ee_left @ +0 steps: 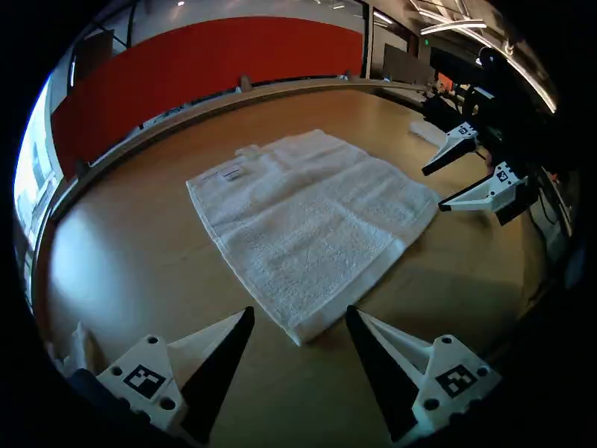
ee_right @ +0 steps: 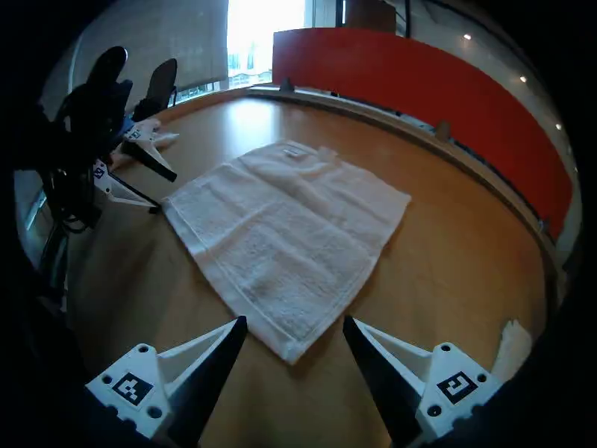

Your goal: Fold towel

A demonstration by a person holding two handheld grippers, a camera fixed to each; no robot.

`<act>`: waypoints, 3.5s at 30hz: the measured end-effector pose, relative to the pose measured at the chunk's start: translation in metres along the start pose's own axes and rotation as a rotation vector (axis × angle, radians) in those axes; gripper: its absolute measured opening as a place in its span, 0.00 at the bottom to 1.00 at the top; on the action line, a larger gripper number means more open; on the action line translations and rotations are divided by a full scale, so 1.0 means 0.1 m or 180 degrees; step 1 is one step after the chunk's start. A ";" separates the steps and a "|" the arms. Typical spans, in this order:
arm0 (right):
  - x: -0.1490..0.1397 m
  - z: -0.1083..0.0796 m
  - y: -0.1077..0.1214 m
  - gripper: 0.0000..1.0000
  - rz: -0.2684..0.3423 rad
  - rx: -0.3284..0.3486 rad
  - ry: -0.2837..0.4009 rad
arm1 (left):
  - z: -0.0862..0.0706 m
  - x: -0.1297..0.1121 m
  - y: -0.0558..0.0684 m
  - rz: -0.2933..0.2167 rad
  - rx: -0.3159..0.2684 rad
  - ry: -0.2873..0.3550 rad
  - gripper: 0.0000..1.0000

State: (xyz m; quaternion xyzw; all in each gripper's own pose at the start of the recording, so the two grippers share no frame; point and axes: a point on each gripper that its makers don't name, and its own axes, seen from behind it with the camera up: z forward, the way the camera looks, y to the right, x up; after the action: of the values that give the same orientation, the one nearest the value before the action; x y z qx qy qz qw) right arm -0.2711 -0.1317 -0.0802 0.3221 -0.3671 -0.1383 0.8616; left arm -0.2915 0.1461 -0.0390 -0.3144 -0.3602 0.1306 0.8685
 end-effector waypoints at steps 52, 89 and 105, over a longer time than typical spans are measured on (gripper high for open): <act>-0.08 0.01 -0.02 0.09 0.0062 0.0103 -0.0148 | 0.09 -0.11 0.09 0.0004 0.0045 -0.0312 0.15; 0.60 -0.67 -0.04 0.08 0.0088 -0.0007 0.0300 | -0.70 0.44 0.29 -0.0286 0.0028 -0.0048 0.11; 0.80 -1.01 -0.06 0.08 0.0045 -0.0032 0.0393 | -1.04 0.66 0.41 -0.0361 0.0017 0.0044 0.11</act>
State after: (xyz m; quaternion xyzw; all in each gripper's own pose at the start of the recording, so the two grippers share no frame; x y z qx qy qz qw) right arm -0.1423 -0.1284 -0.0935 0.3231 -0.3148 -0.1139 0.8852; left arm -0.1713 0.1604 -0.0856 -0.2920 -0.3711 0.0799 0.8779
